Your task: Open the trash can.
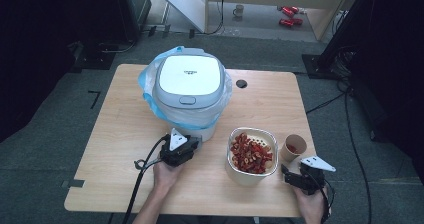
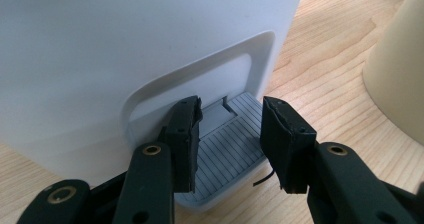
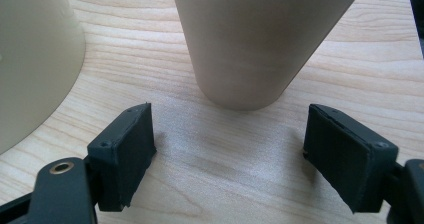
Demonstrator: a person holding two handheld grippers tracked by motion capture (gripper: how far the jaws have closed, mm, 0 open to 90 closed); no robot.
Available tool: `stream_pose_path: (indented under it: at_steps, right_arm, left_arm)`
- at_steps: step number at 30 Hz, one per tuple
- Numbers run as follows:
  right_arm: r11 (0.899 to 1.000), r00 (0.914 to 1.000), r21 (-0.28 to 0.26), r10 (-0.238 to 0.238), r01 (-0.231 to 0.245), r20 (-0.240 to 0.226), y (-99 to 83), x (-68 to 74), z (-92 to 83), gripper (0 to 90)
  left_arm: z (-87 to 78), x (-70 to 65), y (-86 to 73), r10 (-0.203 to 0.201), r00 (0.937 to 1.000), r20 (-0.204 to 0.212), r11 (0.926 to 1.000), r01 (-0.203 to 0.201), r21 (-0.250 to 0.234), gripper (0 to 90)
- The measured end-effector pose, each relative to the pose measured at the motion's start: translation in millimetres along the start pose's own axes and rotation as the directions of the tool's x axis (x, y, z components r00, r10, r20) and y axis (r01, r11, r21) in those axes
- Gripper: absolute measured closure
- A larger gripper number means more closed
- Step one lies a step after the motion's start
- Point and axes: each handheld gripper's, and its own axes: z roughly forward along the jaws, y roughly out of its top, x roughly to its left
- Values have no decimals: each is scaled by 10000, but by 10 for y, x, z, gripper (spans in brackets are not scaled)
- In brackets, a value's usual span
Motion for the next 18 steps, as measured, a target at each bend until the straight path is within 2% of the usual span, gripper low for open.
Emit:
stream_pose_path:
  at_steps: [18]
  right_arm:
    - [10000,10000,0,0,0,0,0,0,0,205]
  left_arm:
    - [10,-16,-24,155,9998,-107,9999,-155,-33,599]
